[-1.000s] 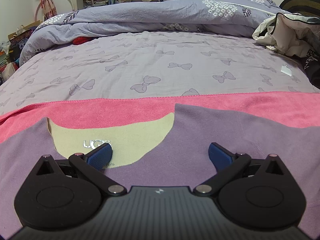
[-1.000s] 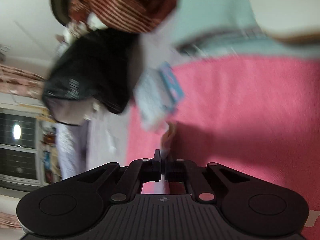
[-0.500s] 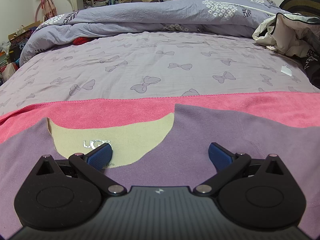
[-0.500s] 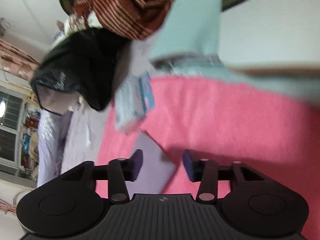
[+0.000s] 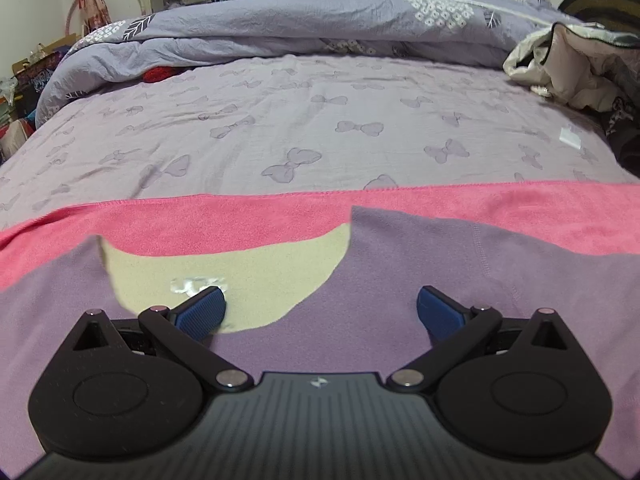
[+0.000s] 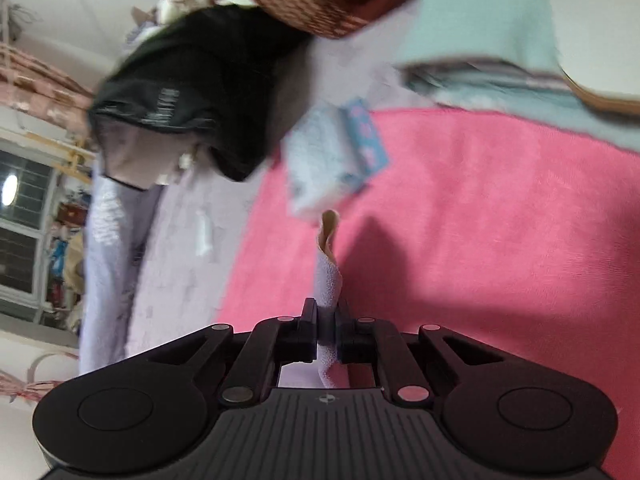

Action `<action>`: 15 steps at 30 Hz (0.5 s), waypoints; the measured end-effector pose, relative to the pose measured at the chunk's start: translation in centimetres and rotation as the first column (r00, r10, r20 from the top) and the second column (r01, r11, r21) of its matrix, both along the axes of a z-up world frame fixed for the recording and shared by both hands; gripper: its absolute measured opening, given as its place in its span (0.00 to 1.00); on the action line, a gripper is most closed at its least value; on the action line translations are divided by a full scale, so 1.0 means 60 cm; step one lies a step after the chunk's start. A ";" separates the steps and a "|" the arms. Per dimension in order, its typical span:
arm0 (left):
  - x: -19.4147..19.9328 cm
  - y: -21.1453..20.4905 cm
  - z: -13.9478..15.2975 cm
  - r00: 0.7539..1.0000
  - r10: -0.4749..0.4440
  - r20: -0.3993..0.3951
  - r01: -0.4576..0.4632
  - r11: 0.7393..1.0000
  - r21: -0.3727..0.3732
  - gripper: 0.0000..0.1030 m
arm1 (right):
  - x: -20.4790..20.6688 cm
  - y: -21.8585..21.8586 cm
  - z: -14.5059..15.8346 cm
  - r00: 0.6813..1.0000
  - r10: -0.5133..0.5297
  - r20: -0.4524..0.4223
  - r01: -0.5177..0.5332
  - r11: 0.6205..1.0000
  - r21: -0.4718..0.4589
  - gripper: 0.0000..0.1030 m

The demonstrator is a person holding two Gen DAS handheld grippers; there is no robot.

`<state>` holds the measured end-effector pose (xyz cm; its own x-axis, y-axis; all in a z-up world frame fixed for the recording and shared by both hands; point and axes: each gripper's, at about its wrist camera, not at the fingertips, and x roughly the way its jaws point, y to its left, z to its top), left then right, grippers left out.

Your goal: Fold clothes

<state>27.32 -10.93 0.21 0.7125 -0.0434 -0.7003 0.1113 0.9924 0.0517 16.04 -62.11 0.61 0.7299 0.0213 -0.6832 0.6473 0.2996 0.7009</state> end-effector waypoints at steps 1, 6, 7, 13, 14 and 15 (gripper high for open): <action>-0.014 0.013 0.016 1.000 0.007 0.015 -0.007 1.000 -0.005 1.00 | 0.004 0.010 0.020 1.000 0.021 0.013 -0.021 1.000 -0.011 0.09; -0.112 0.143 0.096 0.978 0.184 0.099 -0.171 0.977 -0.124 1.00 | 0.056 0.109 0.113 0.961 0.223 0.164 -0.225 0.974 -0.005 0.09; -0.131 0.174 0.102 0.969 0.229 0.097 -0.215 0.967 -0.135 1.00 | 0.073 0.150 0.124 0.935 0.286 0.208 -0.296 0.955 0.017 0.09; -0.234 0.336 0.106 0.896 0.444 0.031 -0.438 0.892 -0.115 1.00 | 0.170 0.476 0.148 0.668 0.626 0.403 -0.704 0.707 0.068 0.09; -0.251 0.357 0.105 0.882 0.470 0.017 -0.465 0.877 -0.117 1.00 | 0.175 0.542 0.135 0.619 0.680 0.393 -0.751 0.658 0.044 0.11; -0.268 0.377 0.102 0.873 0.489 -0.005 -0.486 0.866 -0.117 1.00 | 0.181 0.608 0.121 0.567 0.731 0.380 -0.795 0.606 0.020 0.14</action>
